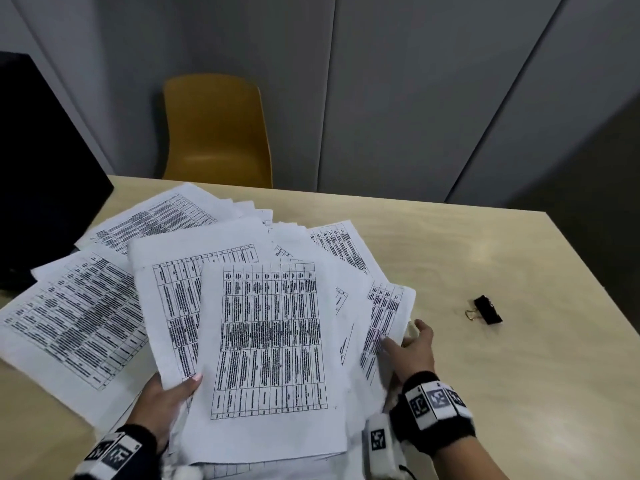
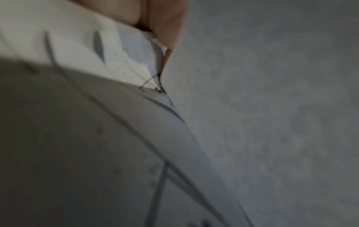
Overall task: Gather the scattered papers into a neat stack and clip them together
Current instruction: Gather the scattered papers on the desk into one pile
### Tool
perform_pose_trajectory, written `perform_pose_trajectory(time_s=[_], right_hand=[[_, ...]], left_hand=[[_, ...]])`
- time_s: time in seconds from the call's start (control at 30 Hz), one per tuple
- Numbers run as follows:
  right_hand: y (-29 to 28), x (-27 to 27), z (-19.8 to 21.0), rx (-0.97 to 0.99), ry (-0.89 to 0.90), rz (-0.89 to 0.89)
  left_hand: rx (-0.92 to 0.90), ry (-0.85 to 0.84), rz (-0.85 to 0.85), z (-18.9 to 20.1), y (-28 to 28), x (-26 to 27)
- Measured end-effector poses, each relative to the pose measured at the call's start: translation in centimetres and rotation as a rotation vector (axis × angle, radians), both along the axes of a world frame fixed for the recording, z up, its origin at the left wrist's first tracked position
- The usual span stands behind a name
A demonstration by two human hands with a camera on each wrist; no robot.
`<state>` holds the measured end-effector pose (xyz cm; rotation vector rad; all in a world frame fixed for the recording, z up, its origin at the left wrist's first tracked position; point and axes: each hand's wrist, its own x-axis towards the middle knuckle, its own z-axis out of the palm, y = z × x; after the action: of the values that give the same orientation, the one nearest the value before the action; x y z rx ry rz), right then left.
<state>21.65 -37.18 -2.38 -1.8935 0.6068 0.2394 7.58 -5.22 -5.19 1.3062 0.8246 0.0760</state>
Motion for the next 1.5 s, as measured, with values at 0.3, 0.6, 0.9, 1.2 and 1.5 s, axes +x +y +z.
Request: perform_pose_trajectory(time_s=[0.3,0.6,0.9,1.2,1.5], right_hand=[[1.4,2.9,-0.4,-0.249,-0.072,0.076],[1.8,6.9,0.8,-0.536,0.107,0.364],[0.0,2.7,0.4,-0.295,0.147,0.459],[1.1,-1.5,-1.6,0.224,0.127,0.257],[1.1,-1.3,-2.9,0.222,0.065,-0.025]], left_hand=[[-0.032,-0.008,0.038,0.1,-0.1,0.2],[-0.008,0.006,0.042,0.6,-0.5,0.2],[-0.051,0.005,0.038,1.1,-0.6,0.3],[-0.032,-0.007,0.007,1.5,-0.7,0.5],[-0.064,-0.003,0.048,1.5,-0.9,0.4]])
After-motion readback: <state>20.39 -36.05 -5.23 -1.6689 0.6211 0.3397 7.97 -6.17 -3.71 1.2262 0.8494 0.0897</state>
